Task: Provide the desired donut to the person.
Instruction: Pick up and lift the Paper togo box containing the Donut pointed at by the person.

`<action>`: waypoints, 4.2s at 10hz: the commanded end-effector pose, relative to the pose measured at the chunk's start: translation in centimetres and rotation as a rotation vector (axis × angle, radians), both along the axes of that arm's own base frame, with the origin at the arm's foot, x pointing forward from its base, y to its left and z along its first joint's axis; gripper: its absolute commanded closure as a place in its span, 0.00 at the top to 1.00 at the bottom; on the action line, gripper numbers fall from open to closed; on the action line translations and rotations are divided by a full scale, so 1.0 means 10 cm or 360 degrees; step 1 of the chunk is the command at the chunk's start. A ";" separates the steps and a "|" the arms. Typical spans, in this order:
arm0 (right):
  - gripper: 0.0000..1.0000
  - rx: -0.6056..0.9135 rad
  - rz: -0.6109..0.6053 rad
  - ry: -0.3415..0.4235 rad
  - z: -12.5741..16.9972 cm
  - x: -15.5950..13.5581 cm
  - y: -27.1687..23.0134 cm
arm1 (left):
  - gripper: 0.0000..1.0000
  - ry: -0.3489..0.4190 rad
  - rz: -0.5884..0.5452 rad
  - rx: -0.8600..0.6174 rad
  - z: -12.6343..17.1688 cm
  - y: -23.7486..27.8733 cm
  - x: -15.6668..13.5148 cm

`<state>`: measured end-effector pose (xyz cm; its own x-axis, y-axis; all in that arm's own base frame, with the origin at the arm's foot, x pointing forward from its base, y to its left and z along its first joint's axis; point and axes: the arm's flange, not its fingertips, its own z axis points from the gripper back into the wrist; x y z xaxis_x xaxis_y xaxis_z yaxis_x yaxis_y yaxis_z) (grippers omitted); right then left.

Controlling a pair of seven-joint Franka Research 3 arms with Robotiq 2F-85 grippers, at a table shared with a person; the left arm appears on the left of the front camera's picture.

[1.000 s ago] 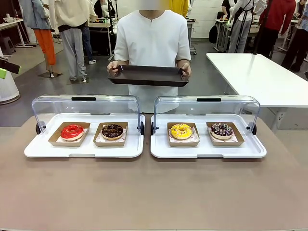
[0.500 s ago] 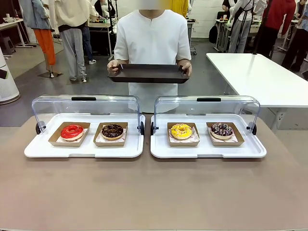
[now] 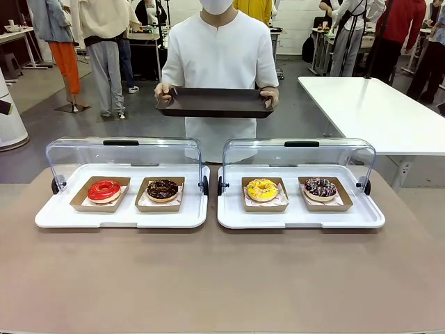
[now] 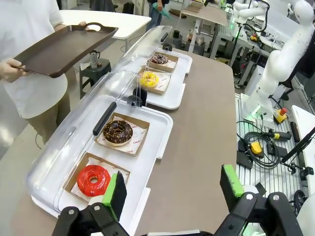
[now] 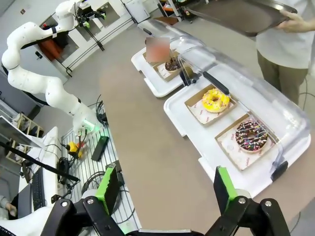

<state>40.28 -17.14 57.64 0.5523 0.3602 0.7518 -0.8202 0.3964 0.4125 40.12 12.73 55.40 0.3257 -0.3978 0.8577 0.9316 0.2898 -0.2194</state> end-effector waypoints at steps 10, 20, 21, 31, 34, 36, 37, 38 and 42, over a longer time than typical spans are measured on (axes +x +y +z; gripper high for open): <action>1.00 0.0005 0.0004 -0.0003 0.00 0.00 0.01 | 1.00 -0.0011 0.0002 -0.0028 0.01 0.00 0.01; 1.00 0.0005 0.0004 -0.0003 0.00 0.00 0.01 | 1.00 -0.0011 0.0002 -0.0028 0.01 0.00 0.01; 1.00 0.0005 0.0004 -0.0003 0.00 0.00 0.01 | 1.00 -0.0011 0.0002 -0.0028 0.01 0.00 0.01; 1.00 0.0005 0.0004 -0.0003 0.00 0.00 0.01 | 1.00 -0.0155 -0.0530 0.1452 -1.08 -1.10 0.26; 1.00 0.0005 0.0004 -0.0003 0.00 0.00 0.01 | 1.00 -0.0117 -0.0665 0.1612 -1.70 -1.32 0.35; 1.00 0.0005 0.0004 -0.0003 0.00 0.00 0.01 | 1.00 -0.0125 -0.0627 0.1597 -1.84 -1.38 0.48; 1.00 0.0005 0.0004 -0.0003 0.00 0.00 0.01 | 1.00 -0.0153 -0.0598 0.1593 -1.88 -1.39 0.55; 1.00 0.0005 0.0004 -0.0003 0.00 0.00 0.01 | 1.00 -0.0189 -0.0571 0.1586 -1.90 -1.39 0.63; 1.00 0.0005 0.0004 -0.0003 0.00 0.00 0.01 | 1.00 -0.0174 -0.0595 0.1594 -1.89 -1.37 0.59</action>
<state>40.34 -17.11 57.70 0.5515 0.3619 0.7516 -0.8207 0.3967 0.4112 46.34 -0.94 37.03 -0.0095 -0.9929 0.1182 0.9980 -0.0021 0.0625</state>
